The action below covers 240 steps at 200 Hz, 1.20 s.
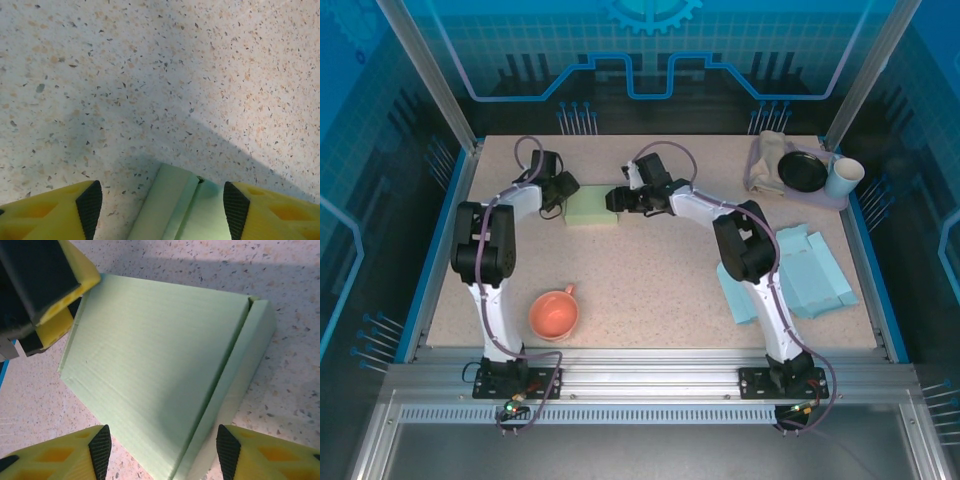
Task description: Fold the paper box
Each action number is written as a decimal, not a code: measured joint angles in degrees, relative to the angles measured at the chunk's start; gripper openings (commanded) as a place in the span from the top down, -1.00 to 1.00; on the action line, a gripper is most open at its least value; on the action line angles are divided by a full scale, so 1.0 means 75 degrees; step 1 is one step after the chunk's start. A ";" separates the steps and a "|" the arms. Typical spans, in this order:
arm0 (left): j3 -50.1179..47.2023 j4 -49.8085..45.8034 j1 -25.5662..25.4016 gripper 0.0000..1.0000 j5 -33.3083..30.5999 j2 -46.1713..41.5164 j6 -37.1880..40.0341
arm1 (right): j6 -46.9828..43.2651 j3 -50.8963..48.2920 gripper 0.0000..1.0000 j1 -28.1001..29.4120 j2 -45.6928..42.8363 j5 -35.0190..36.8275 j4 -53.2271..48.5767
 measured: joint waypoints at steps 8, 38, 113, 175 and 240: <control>-0.0047 0.0017 0.0003 -0.48 0.0035 -0.0012 0.0012 | -0.0108 -0.0239 -0.24 -0.0017 -0.0187 0.0160 -0.0090; -0.0560 0.0015 -0.0020 -0.50 0.0152 -0.0574 0.0020 | -0.0612 -0.1268 -0.25 -0.0076 -0.1390 0.0973 -0.0769; -0.2626 0.0079 -0.2559 -0.54 -0.0297 -0.4319 0.0580 | -0.0361 -0.3716 -0.44 -0.0912 -0.5225 0.4048 -0.2704; -0.4036 -0.0568 -0.4995 -0.55 -0.1166 -0.5421 0.0781 | 0.1999 -0.3931 -0.45 -0.2547 -0.4494 0.5779 -0.4940; -0.5432 -0.1976 -0.5759 -0.60 -0.1617 -0.8743 0.0248 | 0.2247 -0.3174 -0.40 -0.3561 -0.3684 0.6356 -0.5193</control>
